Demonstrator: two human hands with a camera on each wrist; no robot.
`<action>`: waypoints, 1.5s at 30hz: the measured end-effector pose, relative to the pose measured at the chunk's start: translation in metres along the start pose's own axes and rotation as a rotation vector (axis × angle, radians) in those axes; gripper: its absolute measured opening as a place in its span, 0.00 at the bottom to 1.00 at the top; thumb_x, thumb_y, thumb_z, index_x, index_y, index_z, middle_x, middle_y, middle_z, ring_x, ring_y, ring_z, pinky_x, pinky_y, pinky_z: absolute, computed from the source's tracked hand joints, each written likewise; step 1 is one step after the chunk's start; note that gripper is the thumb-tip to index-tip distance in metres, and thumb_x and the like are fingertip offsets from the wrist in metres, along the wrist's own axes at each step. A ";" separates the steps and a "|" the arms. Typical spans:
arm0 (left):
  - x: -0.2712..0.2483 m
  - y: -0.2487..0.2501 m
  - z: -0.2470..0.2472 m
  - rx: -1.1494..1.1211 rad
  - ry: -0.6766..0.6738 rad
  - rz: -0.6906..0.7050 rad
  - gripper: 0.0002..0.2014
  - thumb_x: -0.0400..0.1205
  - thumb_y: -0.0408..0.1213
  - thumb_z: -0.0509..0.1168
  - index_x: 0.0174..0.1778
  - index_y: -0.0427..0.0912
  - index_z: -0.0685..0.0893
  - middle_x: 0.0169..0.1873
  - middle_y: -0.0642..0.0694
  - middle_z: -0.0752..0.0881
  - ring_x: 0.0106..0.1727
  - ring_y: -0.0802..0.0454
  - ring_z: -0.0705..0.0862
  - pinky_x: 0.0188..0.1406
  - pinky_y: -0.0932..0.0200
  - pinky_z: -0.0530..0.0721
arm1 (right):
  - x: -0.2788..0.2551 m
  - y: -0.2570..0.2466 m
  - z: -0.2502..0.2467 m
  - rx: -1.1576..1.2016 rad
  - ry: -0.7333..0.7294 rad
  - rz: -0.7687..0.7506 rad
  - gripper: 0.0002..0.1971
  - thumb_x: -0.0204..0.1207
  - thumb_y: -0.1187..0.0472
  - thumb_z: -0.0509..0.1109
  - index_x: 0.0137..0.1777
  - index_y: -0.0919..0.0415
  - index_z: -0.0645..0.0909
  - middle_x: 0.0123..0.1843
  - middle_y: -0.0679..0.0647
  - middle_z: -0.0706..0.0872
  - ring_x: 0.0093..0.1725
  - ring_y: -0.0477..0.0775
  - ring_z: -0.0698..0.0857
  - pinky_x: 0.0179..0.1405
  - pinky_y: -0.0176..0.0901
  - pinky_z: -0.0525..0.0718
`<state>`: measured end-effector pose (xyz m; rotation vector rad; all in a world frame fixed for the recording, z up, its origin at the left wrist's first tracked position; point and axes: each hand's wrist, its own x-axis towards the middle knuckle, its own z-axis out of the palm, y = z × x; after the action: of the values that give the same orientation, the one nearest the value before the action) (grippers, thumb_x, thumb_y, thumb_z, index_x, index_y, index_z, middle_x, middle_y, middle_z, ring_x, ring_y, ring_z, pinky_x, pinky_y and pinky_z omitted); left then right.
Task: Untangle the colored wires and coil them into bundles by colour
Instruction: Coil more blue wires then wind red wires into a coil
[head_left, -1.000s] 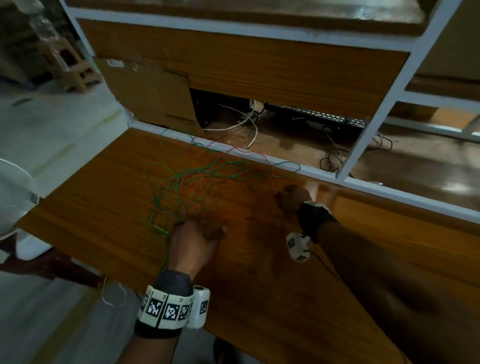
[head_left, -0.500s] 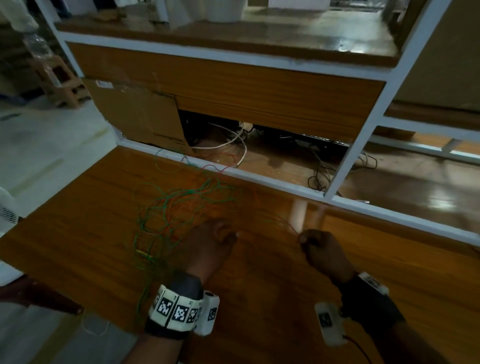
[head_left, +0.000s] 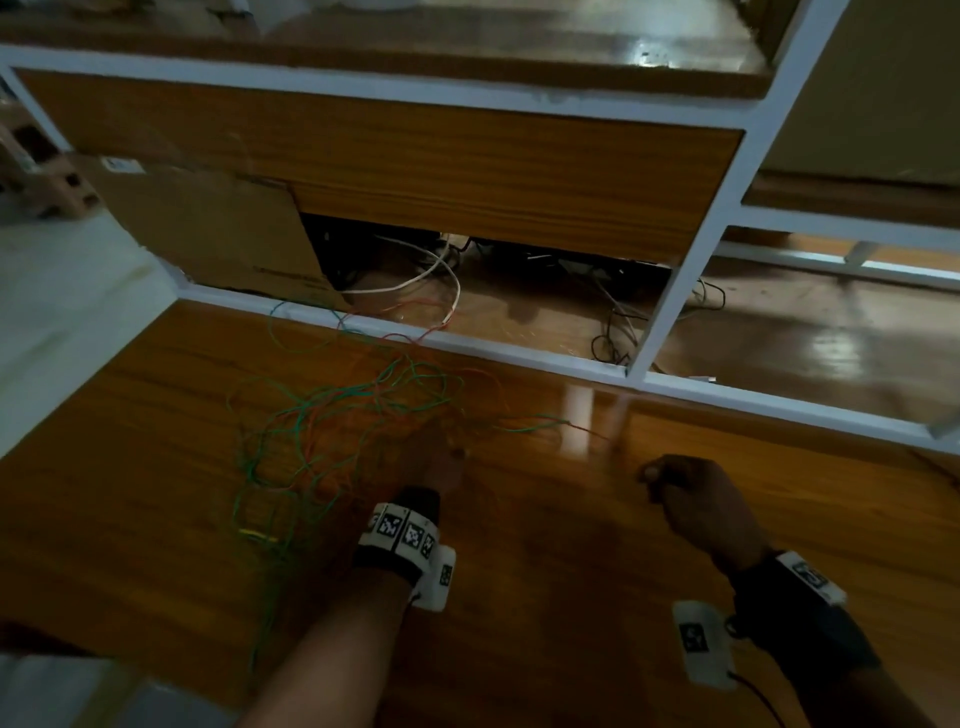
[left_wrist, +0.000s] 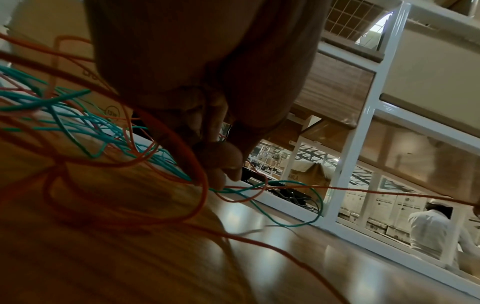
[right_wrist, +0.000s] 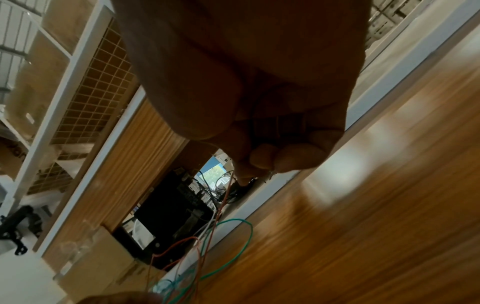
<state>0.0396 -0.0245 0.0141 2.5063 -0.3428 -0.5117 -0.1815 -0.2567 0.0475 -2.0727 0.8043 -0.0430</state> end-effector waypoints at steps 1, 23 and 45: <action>0.003 0.001 -0.003 -0.021 0.011 0.003 0.20 0.83 0.36 0.68 0.72 0.39 0.78 0.62 0.41 0.84 0.63 0.41 0.82 0.62 0.51 0.80 | 0.002 0.000 0.001 -0.034 -0.017 -0.005 0.13 0.89 0.67 0.62 0.49 0.56 0.87 0.42 0.58 0.90 0.23 0.55 0.74 0.23 0.45 0.70; -0.016 -0.002 0.038 0.027 0.011 0.136 0.04 0.84 0.36 0.64 0.52 0.43 0.83 0.49 0.47 0.86 0.50 0.49 0.82 0.54 0.50 0.83 | 0.017 0.009 0.030 -0.149 -0.059 -0.050 0.13 0.88 0.62 0.65 0.64 0.44 0.83 0.46 0.48 0.90 0.26 0.48 0.85 0.23 0.37 0.79; -0.011 0.008 0.018 -0.064 0.116 0.301 0.13 0.80 0.40 0.70 0.60 0.45 0.84 0.55 0.47 0.87 0.55 0.46 0.85 0.53 0.47 0.86 | 0.056 -0.009 0.044 -0.392 -0.057 -0.121 0.15 0.86 0.64 0.65 0.67 0.49 0.86 0.67 0.58 0.90 0.41 0.47 0.87 0.29 0.27 0.74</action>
<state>0.0209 -0.0359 0.0075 2.3535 -0.6348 -0.2515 -0.1181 -0.2521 0.0133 -2.4787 0.6927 0.1157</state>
